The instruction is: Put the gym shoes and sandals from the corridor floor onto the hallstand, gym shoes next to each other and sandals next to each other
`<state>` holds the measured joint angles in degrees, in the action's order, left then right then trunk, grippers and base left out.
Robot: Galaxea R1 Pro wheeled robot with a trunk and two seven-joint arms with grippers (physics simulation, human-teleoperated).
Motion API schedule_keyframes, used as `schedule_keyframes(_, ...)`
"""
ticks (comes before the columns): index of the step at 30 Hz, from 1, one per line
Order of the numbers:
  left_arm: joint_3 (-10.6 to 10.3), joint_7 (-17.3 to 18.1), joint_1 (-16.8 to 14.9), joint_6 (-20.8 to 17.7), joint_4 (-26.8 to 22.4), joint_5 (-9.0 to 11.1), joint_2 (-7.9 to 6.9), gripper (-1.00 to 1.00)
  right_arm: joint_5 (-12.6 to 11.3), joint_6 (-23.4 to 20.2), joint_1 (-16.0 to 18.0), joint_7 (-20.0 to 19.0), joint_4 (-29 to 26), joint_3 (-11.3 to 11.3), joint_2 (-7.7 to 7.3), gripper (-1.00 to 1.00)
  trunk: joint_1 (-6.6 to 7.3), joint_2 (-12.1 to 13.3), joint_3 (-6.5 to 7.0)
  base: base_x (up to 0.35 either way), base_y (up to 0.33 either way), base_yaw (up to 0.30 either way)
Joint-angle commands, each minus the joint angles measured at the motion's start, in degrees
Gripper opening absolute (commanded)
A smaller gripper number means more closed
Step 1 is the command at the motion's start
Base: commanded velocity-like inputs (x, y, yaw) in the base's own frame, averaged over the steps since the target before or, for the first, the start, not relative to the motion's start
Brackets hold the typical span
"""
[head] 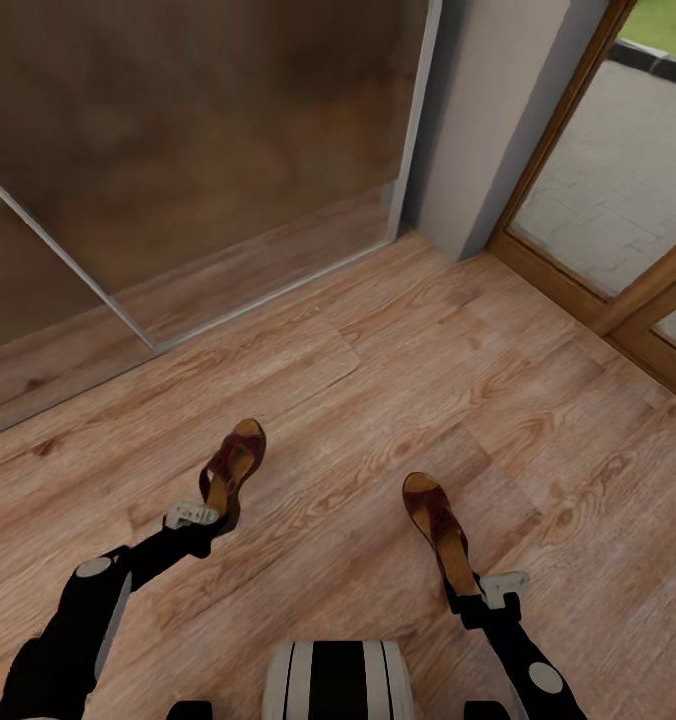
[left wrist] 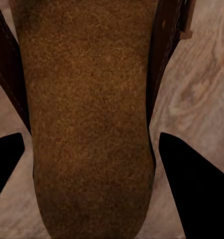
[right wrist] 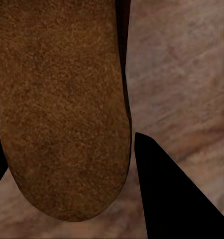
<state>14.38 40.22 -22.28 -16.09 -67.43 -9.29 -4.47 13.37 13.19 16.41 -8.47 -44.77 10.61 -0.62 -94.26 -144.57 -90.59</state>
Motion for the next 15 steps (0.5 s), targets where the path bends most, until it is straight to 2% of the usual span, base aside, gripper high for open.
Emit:
schedule_keyframes(1, 1.86, 0.37, 0.76, 1.29, 1.3, 0.07, 0.03, -1.0, 0.25, 0.17, 0.02, -0.41, 0.03, 0.28, 0.03, -1.0, 0.03, 0.0, 0.2, 0.0, 0.0, -0.037)
schedule_keyframes(2, 7.5, 0.3, 2.4, 7.31, 5.89, -0.02, -0.06, -1.0, 0.25, 0.17, 0.02, -0.4, 0.09, 0.29, 0.0, -1.0, 0.06, 0.02, 0.42, 0.0, 0.0, -0.01)
schedule_keyframes(3, 8.47, 0.27, 2.55, 8.53, 6.76, -0.04, -0.07, -1.0, 0.25, 0.17, 0.02, -0.4, 0.08, 0.29, -0.02, -1.0, 0.09, 0.03, 0.65, 0.0, 0.0, -0.008)
schedule_keyframes(5, 12.27, -0.41, 2.89, 13.85, 11.05, -0.17, -0.13, -1.0, 0.25, 0.17, 0.02, -0.4, 0.09, 0.29, -0.15, -1.0, 0.14, 0.06, 1.1, 0.0, 0.0, -0.004)
schedule_keyframes(6, 14.95, -1.76, 3.08, 19.18, 15.96, -0.24, -0.16, -1.0, 0.25, 0.17, -0.02, -0.4, 0.11, 0.36, -0.31, -1.0, 0.16, 0.07, 1.38, 0.0, 0.0, -0.001)
schedule_keyframes(10, 16.84, -6.16, 3.71, 27.48, 24.06, -0.28, -0.31, -1.0, 0.27, 0.22, -0.12, -0.4, 0.25, 1.03, -0.59, -1.0, 0.27, 0.12, 2.56, 0.0, 0.0, 0.0)
schedule_keyframes(15, 17.34, -12.16, 5.11, 33.91, 30.01, -0.29, -0.35, -1.0, 0.25, 0.43, -0.27, -0.43, 0.41, 3.5, -0.88, -1.0, 0.4, 0.19, 4.1, 0.0, 0.0, 0.0)
